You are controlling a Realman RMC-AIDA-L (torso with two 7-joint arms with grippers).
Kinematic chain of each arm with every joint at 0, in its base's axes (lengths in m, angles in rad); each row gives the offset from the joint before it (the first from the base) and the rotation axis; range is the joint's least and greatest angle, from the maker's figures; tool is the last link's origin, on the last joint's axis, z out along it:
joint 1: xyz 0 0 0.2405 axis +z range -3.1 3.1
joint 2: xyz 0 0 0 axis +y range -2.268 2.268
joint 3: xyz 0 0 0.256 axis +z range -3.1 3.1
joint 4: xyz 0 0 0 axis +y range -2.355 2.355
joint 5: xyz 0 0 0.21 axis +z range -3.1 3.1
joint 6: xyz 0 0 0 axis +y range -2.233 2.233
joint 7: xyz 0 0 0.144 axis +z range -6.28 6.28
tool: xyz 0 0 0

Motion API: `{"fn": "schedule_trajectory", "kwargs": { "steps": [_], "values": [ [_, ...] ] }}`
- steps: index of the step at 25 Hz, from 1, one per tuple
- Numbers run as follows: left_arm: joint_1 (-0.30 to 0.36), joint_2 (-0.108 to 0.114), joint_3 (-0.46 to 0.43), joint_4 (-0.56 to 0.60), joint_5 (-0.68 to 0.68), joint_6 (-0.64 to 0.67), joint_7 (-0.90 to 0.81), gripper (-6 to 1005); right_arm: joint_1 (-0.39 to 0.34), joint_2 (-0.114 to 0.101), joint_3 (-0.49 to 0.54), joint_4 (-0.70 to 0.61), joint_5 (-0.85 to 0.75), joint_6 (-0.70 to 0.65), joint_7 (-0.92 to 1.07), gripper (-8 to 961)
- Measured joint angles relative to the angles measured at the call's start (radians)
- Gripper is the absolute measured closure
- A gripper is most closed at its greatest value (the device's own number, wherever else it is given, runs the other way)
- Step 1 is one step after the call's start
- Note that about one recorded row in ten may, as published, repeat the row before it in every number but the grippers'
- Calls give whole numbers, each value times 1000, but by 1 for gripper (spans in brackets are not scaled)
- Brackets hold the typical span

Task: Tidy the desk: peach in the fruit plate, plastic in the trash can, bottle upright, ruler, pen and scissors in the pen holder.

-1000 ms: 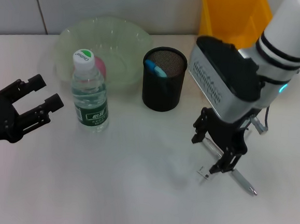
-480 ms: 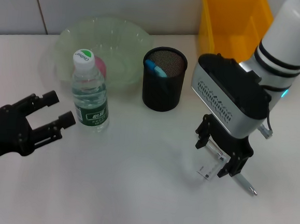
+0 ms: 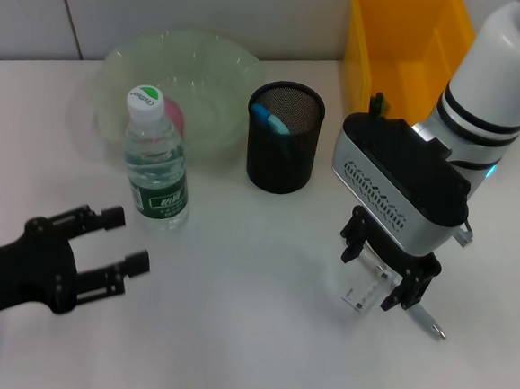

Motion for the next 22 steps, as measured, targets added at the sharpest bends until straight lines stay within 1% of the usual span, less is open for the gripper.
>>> {"fn": "schedule_trajectory", "kwargs": {
  "steps": [1,2,3,4,5,11,17,22],
  "values": [
    [0,0,0,0,0,0,0,233,-1,0,-1,0,0,0,-1,272],
    [2,0,38,5,-2,7,2,233,-1,1,-4,0,0,0,-1,273],
    [2,0,38,5,-2,7,2,233,-2,1,-8,-1,1,0,-2,274],
    [5,-3,96,30,-6,11,-7,233,-3,2,-11,-2,3,1,-2,275],
    [5,-3,103,34,-6,12,-18,233,-5,2,-13,-2,4,2,-2,277],
    [2,0,105,38,-7,16,-31,233,-7,2,-22,-3,6,12,-10,284],
    [5,-1,100,49,-15,22,-31,233,-19,3,-78,4,7,52,-17,291],
    [10,-1,99,50,-22,28,-34,233,-29,4,-88,7,18,60,-44,297]
  ]
}}
